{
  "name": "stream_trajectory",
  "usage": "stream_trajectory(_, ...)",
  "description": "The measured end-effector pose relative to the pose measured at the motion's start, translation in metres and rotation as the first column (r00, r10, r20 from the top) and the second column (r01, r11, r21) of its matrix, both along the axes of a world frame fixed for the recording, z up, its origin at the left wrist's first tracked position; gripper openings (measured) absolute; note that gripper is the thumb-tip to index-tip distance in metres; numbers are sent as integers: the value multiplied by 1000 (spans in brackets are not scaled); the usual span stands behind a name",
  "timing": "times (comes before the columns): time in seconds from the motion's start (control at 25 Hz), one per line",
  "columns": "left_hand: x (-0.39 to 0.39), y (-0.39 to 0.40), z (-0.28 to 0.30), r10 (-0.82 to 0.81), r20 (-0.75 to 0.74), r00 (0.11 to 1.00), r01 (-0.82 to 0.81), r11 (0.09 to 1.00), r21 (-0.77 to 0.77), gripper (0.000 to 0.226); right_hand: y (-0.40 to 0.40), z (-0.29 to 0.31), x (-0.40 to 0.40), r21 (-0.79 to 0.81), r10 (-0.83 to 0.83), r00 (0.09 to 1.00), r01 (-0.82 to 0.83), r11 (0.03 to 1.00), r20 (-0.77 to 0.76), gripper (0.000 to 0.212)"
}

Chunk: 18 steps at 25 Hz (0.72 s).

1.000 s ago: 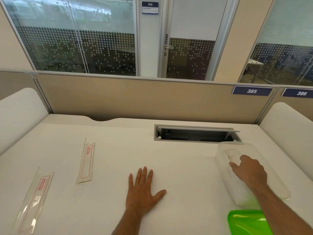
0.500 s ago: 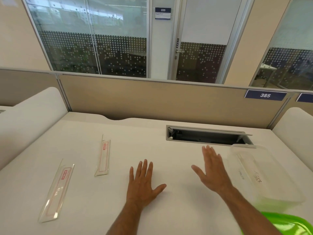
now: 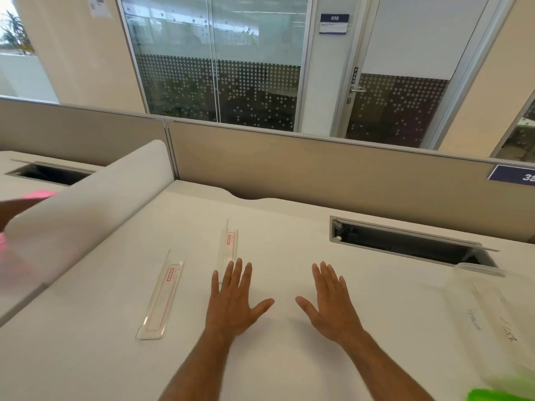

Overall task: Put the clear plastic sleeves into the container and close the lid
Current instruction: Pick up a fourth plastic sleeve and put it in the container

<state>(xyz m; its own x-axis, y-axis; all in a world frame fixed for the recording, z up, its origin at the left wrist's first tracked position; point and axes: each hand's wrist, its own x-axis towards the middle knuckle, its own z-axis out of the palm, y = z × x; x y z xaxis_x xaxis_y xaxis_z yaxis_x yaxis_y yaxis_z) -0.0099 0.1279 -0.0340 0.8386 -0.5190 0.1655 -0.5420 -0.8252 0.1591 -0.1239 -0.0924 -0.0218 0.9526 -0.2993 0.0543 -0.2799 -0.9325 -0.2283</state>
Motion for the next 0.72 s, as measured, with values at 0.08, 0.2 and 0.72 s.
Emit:
stream_trajectory(0.08, 10, 21, 5, 34, 10, 999, -34, 999, 6, 108, 21, 0, 13, 31, 55, 998, -55, 998, 13, 84)
stream_trajectory(0.2, 27, 53, 15, 92, 24, 995, -92, 996, -5, 108, 53, 0, 35, 44, 122, 992, -123, 991, 19, 84)
stream_trajectory(0.72, 65, 152, 32, 389, -31, 921, -389, 921, -6, 69, 167, 29, 140, 40, 479, 878, -479, 877, 4, 70)
